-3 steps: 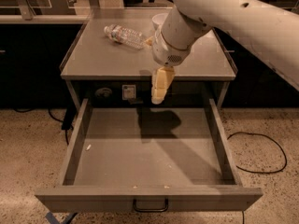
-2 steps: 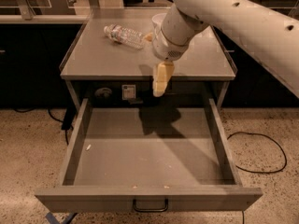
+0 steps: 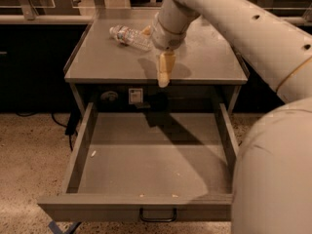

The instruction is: Place water bottle into top drawer

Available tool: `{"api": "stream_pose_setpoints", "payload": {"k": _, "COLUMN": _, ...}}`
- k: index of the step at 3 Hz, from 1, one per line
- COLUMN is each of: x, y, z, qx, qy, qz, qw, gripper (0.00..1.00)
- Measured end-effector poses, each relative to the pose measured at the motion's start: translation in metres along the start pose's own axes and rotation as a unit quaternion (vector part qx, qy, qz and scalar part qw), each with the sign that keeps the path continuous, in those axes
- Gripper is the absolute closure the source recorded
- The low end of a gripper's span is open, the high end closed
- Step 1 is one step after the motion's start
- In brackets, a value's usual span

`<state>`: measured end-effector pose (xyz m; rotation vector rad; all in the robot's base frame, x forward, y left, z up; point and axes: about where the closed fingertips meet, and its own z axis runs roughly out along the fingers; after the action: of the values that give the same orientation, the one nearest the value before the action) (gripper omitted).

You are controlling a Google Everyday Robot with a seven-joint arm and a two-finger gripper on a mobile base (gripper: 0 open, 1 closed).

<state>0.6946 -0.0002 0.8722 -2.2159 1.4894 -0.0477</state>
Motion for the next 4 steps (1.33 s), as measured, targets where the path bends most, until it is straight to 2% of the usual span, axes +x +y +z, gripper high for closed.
{"api": "stream_pose_setpoints", "payload": {"k": 1, "x": 0.006, "y": -0.02, "z": 0.01, "qx": -0.03, "qy": -0.013, "qz": -0.023, "qw": 0.9992, "gripper": 0.0}}
{"api": "stream_pose_setpoints", "payload": {"k": 2, "x": 0.005, "y": -0.05, "z": 0.0, "qx": -0.019, "qy": -0.02, "qz": -0.032, "qw": 0.9991, "gripper": 0.0}}
{"api": "stream_pose_setpoints", "payload": {"k": 3, "x": -0.007, "y": -0.09, "z": -0.017, "qx": 0.019, "qy": 0.014, "qz": -0.025, "qw": 0.9994, "gripper": 0.0}}
{"api": "stream_pose_setpoints", "payload": {"k": 4, "x": -0.006, "y": -0.127, "z": -0.007, "qx": 0.048, "qy": 0.106, "qz": 0.016, "qw": 0.9931, "gripper": 0.0}}
